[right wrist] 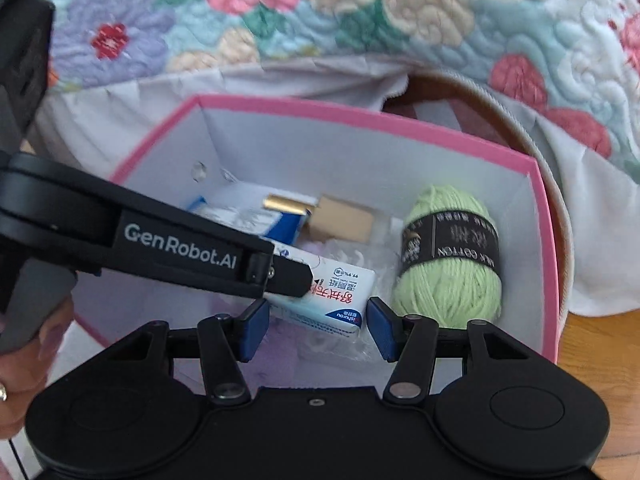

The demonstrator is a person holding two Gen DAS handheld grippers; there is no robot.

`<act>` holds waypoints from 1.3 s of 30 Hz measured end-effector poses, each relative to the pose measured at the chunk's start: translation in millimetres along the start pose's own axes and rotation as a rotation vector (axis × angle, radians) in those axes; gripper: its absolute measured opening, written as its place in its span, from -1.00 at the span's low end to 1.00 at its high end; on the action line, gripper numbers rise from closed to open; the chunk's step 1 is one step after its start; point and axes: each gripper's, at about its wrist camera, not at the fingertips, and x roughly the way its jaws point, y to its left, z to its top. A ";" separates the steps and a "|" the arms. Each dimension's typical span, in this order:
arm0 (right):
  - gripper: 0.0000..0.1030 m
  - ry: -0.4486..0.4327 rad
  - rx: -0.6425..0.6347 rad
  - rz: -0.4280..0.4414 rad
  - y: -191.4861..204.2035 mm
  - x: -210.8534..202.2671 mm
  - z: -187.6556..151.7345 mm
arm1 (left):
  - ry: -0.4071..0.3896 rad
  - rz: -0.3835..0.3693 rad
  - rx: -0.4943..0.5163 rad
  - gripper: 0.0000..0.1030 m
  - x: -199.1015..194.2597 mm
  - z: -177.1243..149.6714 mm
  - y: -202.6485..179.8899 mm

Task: Organize objects
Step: 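Carry the tissue pack with the left gripper into the pink box and release, then withdraw the left gripper from the box toward the orange sponge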

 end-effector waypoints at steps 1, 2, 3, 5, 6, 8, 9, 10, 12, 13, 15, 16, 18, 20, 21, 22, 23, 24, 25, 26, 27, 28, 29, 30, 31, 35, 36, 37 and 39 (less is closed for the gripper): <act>0.12 0.001 0.001 -0.017 -0.1 0.2 -0.7 | -0.007 0.009 0.013 -0.18 -1.0 0.9 -3.4; 0.12 0.003 0.000 -0.044 0.2 -0.7 -1.5 | -0.013 0.019 0.023 -0.14 -2.9 1.5 -6.7; 0.12 0.002 -0.005 -0.065 0.2 -3.1 -2.0 | -0.017 0.024 0.030 -0.13 -5.6 2.0 -9.0; 0.12 -0.023 -0.007 -0.073 -1.3 -14.7 -2.9 | -0.026 0.033 0.045 -0.12 -14.1 2.0 -13.3; 0.12 -0.038 0.001 -0.062 -2.9 -23.5 -3.7 | -0.028 0.039 0.053 -0.11 -19.8 1.4 -14.9; 0.13 -0.062 0.011 -0.033 -5.8 -41.8 -5.0 | -0.027 0.056 0.072 -0.11 -32.4 -0.3 -20.1; 0.14 -0.078 0.012 -0.028 -6.8 -52.9 -6.2 | -0.020 0.065 0.077 -0.10 -38.5 -1.1 -22.5; 0.14 -0.087 0.010 -0.025 -7.4 -61.2 -6.6 | -0.008 0.072 0.076 -0.04 -44.9 -2.0 -24.4; 0.15 -0.106 0.005 -0.010 -8.5 -80.5 -7.9 | 0.006 0.090 0.071 -0.01 -59.4 -3.7 -28.7; 0.15 -0.112 0.008 0.000 -9.4 -90.4 -8.5 | 0.006 0.096 0.071 -0.01 -65.9 -4.7 -30.5; 0.16 -0.122 0.018 0.019 -10.6 -108.8 -9.7 | 0.007 0.099 0.070 0.00 -79.5 -6.3 -36.8; 0.16 -0.125 0.026 0.026 -10.5 -116.7 -9.7 | 0.008 0.100 0.075 0.00 -85.9 -7.4 -40.5; 0.16 -0.131 0.037 0.039 -10.0 -134.7 -10.7 | 0.015 0.109 0.100 0.00 -98.8 -9.8 -49.4; 0.17 -0.138 0.031 0.044 -6.5 -151.9 -11.6 | 0.025 0.120 0.123 0.01 -113.3 -12.8 -57.5; 0.18 -0.143 0.027 0.045 -4.7 -161.2 -12.1 | 0.028 0.121 0.136 0.02 -120.0 -14.2 -61.7; 0.19 -0.147 0.023 0.048 -3.0 -169.5 -12.8 | 0.029 0.120 0.150 0.04 -127.7 -16.0 -65.5; 0.19 -0.151 0.020 0.052 -1.3 -177.2 -13.4 | 0.029 0.121 0.164 0.06 -135.8 -18.2 -69.3; 0.19 -0.154 0.020 0.057 0.6 -185.6 -14.7 | 0.031 0.125 0.176 0.07 -143.9 -20.5 -72.8; 0.20 -0.155 0.022 0.065 2.5 -192.7 -16.0 | 0.031 0.125 0.186 0.08 -150.9 -22.4 -75.7; 0.20 -0.155 0.022 0.073 4.2 -199.5 -17.4 | 0.028 0.124 0.198 0.09 -159.0 -24.7 -78.9; 0.20 -0.156 0.019 0.077 6.8 -206.8 -18.9 | 0.025 0.126 0.206 0.09 -166.4 -26.8 -81.6; 0.20 -0.159 0.014 0.075 9.4 -212.0 -20.4 | 0.023 0.128 0.215 0.11 -173.1 -29.1 -84.2; 0.20 -0.160 0.006 0.074 12.3 -217.5 -21.4 | 0.022 0.129 0.227 0.11 -179.9 -31.9 -86.8; 0.20 -0.165 -0.006 0.075 15.6 -224.3 -23.5 | 0.020 0.131 0.236 0.11 -186.1 -34.5 -88.9; 0.20 -0.168 -0.013 0.076 18.0 -230.3 -25.4 | 0.016 0.132 0.246 0.12 -192.6 -37.5 -90.8; 0.21 -0.219 -0.025 0.049 27.8 -254.3 -37.0 | -0.045 0.132 0.290 0.13 -221.3 -55.0 -100.9; 0.21 -0.230 -0.030 0.039 30.2 -259.0 -41.0 | -0.063 0.137 0.305 0.13 -227.2 -60.1 -104.0; 0.21 -0.236 -0.030 0.036 32.1 -262.9 -43.7 | -0.075 0.136 0.315 0.13 -232.7 -65.4 -106.9; 0.21 -0.247 -0.017 0.040 33.2 -269.5 -51.2 | -0.082 0.116 0.320 0.13 -241.2 -75.3 -111.0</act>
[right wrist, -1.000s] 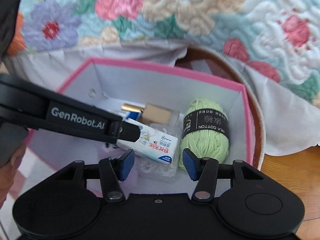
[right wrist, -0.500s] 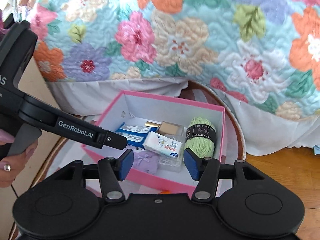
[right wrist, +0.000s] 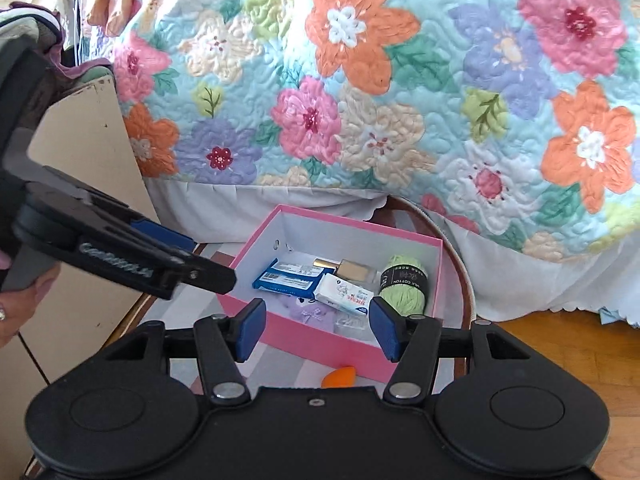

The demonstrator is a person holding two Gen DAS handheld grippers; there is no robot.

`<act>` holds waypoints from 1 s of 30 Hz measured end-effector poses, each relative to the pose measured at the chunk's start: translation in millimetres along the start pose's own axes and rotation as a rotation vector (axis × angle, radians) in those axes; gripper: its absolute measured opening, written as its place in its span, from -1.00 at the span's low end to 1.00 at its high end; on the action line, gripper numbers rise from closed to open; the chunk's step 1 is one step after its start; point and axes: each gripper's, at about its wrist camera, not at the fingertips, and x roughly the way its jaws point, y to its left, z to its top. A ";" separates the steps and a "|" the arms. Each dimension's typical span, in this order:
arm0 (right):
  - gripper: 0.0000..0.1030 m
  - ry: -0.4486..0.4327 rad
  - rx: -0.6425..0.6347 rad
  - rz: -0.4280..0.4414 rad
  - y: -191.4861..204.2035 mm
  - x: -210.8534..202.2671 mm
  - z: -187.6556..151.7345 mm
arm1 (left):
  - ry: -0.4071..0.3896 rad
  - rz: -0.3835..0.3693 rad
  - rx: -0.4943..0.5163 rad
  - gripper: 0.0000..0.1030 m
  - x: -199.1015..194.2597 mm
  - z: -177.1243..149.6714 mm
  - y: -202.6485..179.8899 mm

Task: Organize objects
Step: 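Withdraw the left gripper from the box toward the orange sponge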

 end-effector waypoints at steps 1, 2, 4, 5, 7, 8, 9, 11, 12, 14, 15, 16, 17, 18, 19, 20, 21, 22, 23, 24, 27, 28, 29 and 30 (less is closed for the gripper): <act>0.21 -0.001 0.001 0.008 1.1 -3.7 -2.9 | -0.002 -0.012 0.000 0.13 -4.1 -3.7 -2.5; 0.21 -0.003 0.001 0.014 2.2 -7.5 -6.0 | -0.005 -0.020 0.003 0.13 -8.1 -8.1 -5.3; 0.21 -0.010 -0.003 0.018 5.7 -14.3 -12.6 | -0.011 -0.024 0.015 0.14 -14.1 -18.5 -10.9; 0.21 -0.012 -0.001 0.019 6.4 -17.4 -15.3 | -0.010 -0.024 0.017 0.14 -15.9 -23.8 -13.0; 0.21 -0.015 0.015 0.027 7.1 -22.7 -21.0 | -0.014 -0.027 0.013 0.15 -19.4 -34.8 -15.5; 0.21 -0.015 0.021 0.034 7.2 -25.2 -23.6 | -0.011 -0.032 0.010 0.15 -20.1 -39.9 -16.0; 0.21 -0.014 0.023 0.039 7.2 -27.3 -25.9 | -0.009 -0.035 0.006 0.15 -20.2 -43.9 -16.0; 0.22 -0.013 0.020 0.044 8.0 -31.0 -31.4 | -0.004 -0.035 -0.004 0.15 -19.3 -49.4 -15.5; 0.23 -0.011 0.015 0.046 8.4 -31.7 -34.1 | -0.004 -0.032 -0.004 0.15 -19.2 -51.6 -15.5; 0.25 -0.009 0.003 0.049 9.8 -31.5 -40.7 | 0.002 -0.024 -0.003 0.18 -16.7 -55.7 -14.3; 0.26 -0.007 -0.004 0.049 10.3 -29.9 -44.9 | 0.009 -0.023 -0.004 0.18 -14.1 -57.8 -12.8; 0.26 -0.009 -0.011 0.048 11.1 -28.1 -49.4 | 0.015 -0.025 -0.007 0.18 -11.8 -60.1 -11.6; 0.26 -0.025 -0.019 0.046 12.2 -27.0 -54.1 | 0.022 -0.036 -0.012 0.18 -7.9 -62.4 -9.1; 0.27 -0.061 -0.032 0.034 14.6 -27.1 -60.3 | 0.029 -0.049 -0.015 0.18 -4.0 -64.9 -7.0; 0.31 -0.087 -0.047 0.025 16.5 -27.3 -65.1 | 0.033 -0.059 -0.018 0.18 0.5 -66.9 -4.7; 0.32 -0.105 -0.067 0.020 19.9 -25.4 -70.5 | 0.034 -0.062 -0.016 0.18 5.5 -69.4 -3.3; 0.33 -0.112 -0.080 0.017 22.7 -22.1 -74.7 | 0.036 -0.064 -0.012 0.18 9.9 -71.3 -3.5; 0.34 -0.115 -0.088 0.014 23.6 -18.2 -77.6 | 0.042 -0.070 -0.011 0.18 15.6 -73.2 -2.6; 0.34 -0.114 -0.094 0.013 24.7 -13.3 -81.0 | 0.045 -0.075 -0.011 0.18 20.3 -74.3 -1.8; 0.35 -0.107 -0.096 0.018 24.9 -7.3 -84.1 | 0.049 -0.083 -0.007 0.18 25.6 -74.9 -1.1; 0.35 -0.094 -0.103 0.024 24.6 11.6 -94.7 | 0.050 -0.113 -0.011 0.20 43.6 -74.0 4.4; 0.35 -0.095 -0.110 0.016 24.9 18.7 -98.8 | 0.046 -0.118 -0.013 0.25 49.6 -73.5 6.8; 0.35 -0.090 -0.117 0.008 24.9 26.4 -102.4 | 0.046 -0.120 -0.019 0.26 56.3 -73.1 9.5; 0.35 -0.081 -0.124 0.001 24.4 34.8 -105.5 | 0.046 -0.121 -0.029 0.26 62.3 -72.8 12.2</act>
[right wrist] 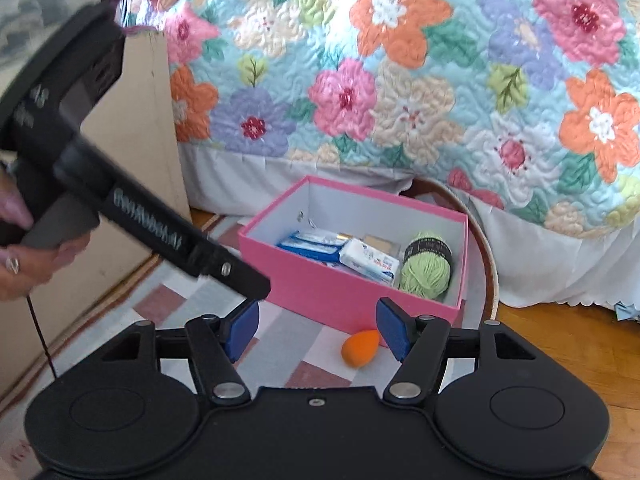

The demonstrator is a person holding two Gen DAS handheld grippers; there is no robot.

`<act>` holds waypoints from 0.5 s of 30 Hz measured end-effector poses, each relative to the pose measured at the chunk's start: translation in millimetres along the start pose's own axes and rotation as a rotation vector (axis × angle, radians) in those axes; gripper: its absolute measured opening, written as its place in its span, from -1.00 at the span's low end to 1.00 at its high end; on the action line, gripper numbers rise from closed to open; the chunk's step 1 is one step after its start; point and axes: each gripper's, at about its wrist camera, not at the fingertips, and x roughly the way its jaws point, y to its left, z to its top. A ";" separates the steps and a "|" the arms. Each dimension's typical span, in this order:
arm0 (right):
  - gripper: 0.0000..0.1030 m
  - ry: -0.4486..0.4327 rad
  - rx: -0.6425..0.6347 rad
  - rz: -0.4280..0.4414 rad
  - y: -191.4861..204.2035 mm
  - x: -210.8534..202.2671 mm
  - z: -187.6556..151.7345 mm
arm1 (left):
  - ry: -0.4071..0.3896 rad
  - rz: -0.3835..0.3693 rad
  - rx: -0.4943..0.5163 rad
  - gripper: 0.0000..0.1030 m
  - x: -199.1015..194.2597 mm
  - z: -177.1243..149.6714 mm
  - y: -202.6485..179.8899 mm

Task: Organize objects
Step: 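Withdraw the left gripper from the box toward the orange sponge, then lower the left gripper onto the orange sponge and grasp it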

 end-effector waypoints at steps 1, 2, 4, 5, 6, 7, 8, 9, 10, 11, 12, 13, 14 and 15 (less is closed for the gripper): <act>0.35 0.006 -0.012 -0.004 0.1 8.0 -4.0 | -0.002 -0.007 0.000 0.26 5.5 0.1 2.8; 0.36 0.009 -0.017 -0.006 0.0 14.6 -7.5 | -0.004 -0.014 0.001 0.26 10.6 0.3 5.0; 0.38 0.018 -0.011 -0.003 -2.4 29.2 -14.5 | -0.011 -0.023 -0.002 0.26 20.3 -0.4 8.5; 0.38 0.023 -0.004 -0.001 -3.9 36.5 -17.7 | -0.011 -0.029 -0.003 0.26 26.3 -0.9 9.8; 0.41 0.024 0.003 0.004 -5.8 44.7 -21.4 | -0.013 -0.035 -0.006 0.26 32.7 -1.6 10.9; 0.43 0.023 0.005 0.008 -6.4 50.9 -24.8 | -0.014 -0.039 -0.008 0.27 38.8 -2.2 11.8; 0.43 0.025 0.009 0.008 -7.3 58.4 -27.9 | -0.013 -0.047 -0.008 0.27 46.3 -3.0 12.5; 0.43 0.026 0.016 0.011 -8.8 66.7 -31.5 | -0.012 -0.055 -0.009 0.27 53.7 -3.7 12.7; 0.43 0.034 0.029 0.013 -10.9 75.5 -34.8 | -0.010 -0.059 -0.011 0.26 61.6 -4.6 12.8; 0.43 0.042 0.052 0.014 -13.3 83.7 -38.2 | -0.008 -0.062 -0.009 0.26 69.5 -5.3 12.6; 0.43 0.044 0.078 0.015 -16.3 92.5 -42.3 | -0.014 -0.066 -0.004 0.26 76.3 -6.3 12.2; 0.43 0.046 0.093 0.007 -18.7 99.5 -45.7 | -0.023 -0.073 0.000 0.26 83.6 -7.0 12.8; 0.43 0.051 0.106 -0.011 -20.8 107.6 -49.2 | -0.033 -0.074 -0.003 0.26 91.8 -7.6 13.6; 0.43 0.057 0.120 -0.033 -23.3 115.5 -52.9 | -0.038 -0.080 -0.006 0.26 99.4 -7.8 15.1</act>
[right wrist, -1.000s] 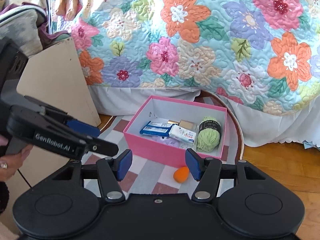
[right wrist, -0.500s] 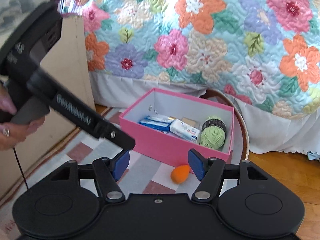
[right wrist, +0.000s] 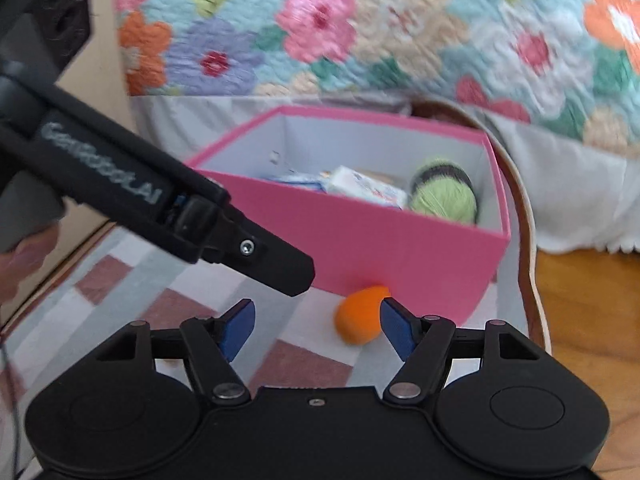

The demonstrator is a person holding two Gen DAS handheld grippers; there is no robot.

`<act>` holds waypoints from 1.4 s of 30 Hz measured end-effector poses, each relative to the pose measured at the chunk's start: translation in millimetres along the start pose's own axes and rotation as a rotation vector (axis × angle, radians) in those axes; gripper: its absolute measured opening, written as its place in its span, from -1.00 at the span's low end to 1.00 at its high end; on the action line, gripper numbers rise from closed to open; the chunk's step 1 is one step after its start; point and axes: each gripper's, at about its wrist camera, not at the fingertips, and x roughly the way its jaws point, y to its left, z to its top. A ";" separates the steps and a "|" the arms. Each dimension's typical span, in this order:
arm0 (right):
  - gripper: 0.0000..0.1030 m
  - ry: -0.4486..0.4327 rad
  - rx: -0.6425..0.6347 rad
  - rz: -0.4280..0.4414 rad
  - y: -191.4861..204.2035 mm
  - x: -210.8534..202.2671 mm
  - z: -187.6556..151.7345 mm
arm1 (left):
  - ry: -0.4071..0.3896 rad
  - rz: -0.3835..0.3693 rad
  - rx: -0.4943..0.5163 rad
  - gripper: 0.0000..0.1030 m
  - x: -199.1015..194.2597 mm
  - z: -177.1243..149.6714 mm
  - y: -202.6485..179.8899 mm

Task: Organize objects
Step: 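Lower the left gripper onto the orange sponge and grasp it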

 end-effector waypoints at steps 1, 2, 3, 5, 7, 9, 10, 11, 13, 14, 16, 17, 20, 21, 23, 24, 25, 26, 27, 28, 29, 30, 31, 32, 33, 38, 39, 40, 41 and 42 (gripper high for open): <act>0.43 0.005 0.022 -0.014 -3.5 7.4 -2.5 | -0.002 -0.004 -0.002 0.23 6.8 -0.5 1.6; 0.43 0.008 0.051 -0.016 -7.8 13.2 -4.8 | -0.005 0.000 -0.008 0.23 15.1 -1.2 4.0; 0.43 0.013 0.074 -0.012 -12.1 19.3 -6.9 | -0.004 -0.001 -0.017 0.23 21.4 -2.0 6.8; 0.43 0.024 0.109 -0.009 -18.2 29.6 -9.8 | 0.020 -0.016 -0.045 0.23 36.2 -3.7 14.1; 0.43 0.037 0.131 -0.017 -23.3 38.9 -13.0 | 0.065 -0.033 -0.085 0.23 48.8 -5.4 22.5; 0.43 0.048 0.150 -0.022 -27.2 46.1 -15.4 | 0.071 -0.036 -0.084 0.23 54.7 -8.0 26.4; 0.43 0.050 0.164 -0.023 -29.2 48.8 -16.5 | 0.063 -0.037 -0.080 0.23 56.5 -8.8 27.1; 0.43 0.050 0.176 -0.019 -30.4 51.1 -17.5 | 0.057 -0.039 -0.079 0.23 58.8 -8.9 28.2; 0.43 0.053 0.191 -0.012 -31.4 56.2 -19.7 | 0.046 -0.050 -0.092 0.23 63.7 -8.0 31.0; 0.43 0.053 0.193 -0.010 -31.0 58.5 -20.8 | 0.039 -0.053 -0.098 0.23 66.4 -7.1 32.4; 0.43 0.051 0.180 -0.007 -28.5 64.8 -21.0 | 0.021 -0.048 -0.092 0.19 70.3 -5.3 33.3; 0.43 0.049 0.164 -0.009 -26.3 67.6 -20.2 | 0.005 -0.050 -0.086 0.15 71.3 -4.8 33.1; 0.07 0.052 0.129 -0.009 -20.9 69.4 -16.8 | -0.001 -0.044 -0.080 -0.15 74.7 -1.9 32.9; -0.15 0.060 0.140 -0.014 -21.0 68.8 -16.0 | 0.003 -0.045 -0.086 -0.21 75.6 -1.1 33.8; -0.18 0.055 0.180 0.006 -24.4 64.0 -14.8 | 0.006 -0.073 -0.104 -0.36 76.2 -2.1 35.8; -0.19 0.042 0.200 0.020 -25.7 59.4 -14.6 | 0.001 -0.086 -0.114 -0.36 74.5 -3.7 36.5; -0.20 0.044 0.203 0.016 -25.4 56.3 -14.1 | -0.006 -0.097 -0.122 -0.36 71.6 -4.9 36.5; -0.20 0.047 0.198 0.015 -24.1 52.9 -13.1 | -0.005 -0.103 -0.128 -0.37 68.3 -5.4 35.7; -0.20 0.051 0.197 0.016 -22.8 47.3 -12.6 | -0.003 -0.108 -0.131 -0.37 64.7 -5.8 34.2; -0.20 0.054 0.197 0.019 -21.1 41.8 -11.4 | -0.002 -0.112 -0.132 -0.37 60.1 -6.6 32.0; -0.20 0.058 0.195 0.022 -19.6 36.9 -9.9 | 0.002 -0.112 -0.127 -0.37 54.8 -7.2 28.5; -0.20 0.066 0.189 0.027 -17.4 30.4 -8.5 | 0.010 -0.109 -0.120 -0.37 49.3 -7.7 24.8; -0.20 0.073 0.185 0.034 -15.8 26.4 -6.6 | 0.017 -0.104 -0.114 -0.37 43.4 -8.4 21.0; -0.20 0.081 0.180 0.042 -12.8 19.7 -6.1 | 0.026 -0.104 -0.102 -0.37 36.7 -9.6 16.7; -0.20 0.092 0.178 0.051 -10.5 13.4 -4.9 | 0.034 -0.100 -0.086 -0.37 30.0 -11.1 12.8; -0.20 0.152 0.214 0.111 -0.7 -12.8 -0.4 | 0.108 -0.095 -0.075 -0.36 2.6 -15.8 0.1; -0.20 0.155 0.209 0.118 2.0 -18.6 0.4 | 0.114 -0.094 -0.073 -0.35 -2.2 -16.7 -1.9; -0.20 0.160 0.204 0.131 4.5 -23.3 1.5 | 0.121 -0.088 -0.072 -0.32 -7.3 -17.7 -3.6; -0.19 0.168 0.203 0.146 6.4 -27.7 3.4 | 0.122 -0.086 -0.072 -0.31 -13.4 -19.3 -4.7; -0.19 0.173 0.206 0.160 7.5 -31.5 5.5 | 0.116 -0.089 -0.073 -0.31 -19.4 -20.9 -5.2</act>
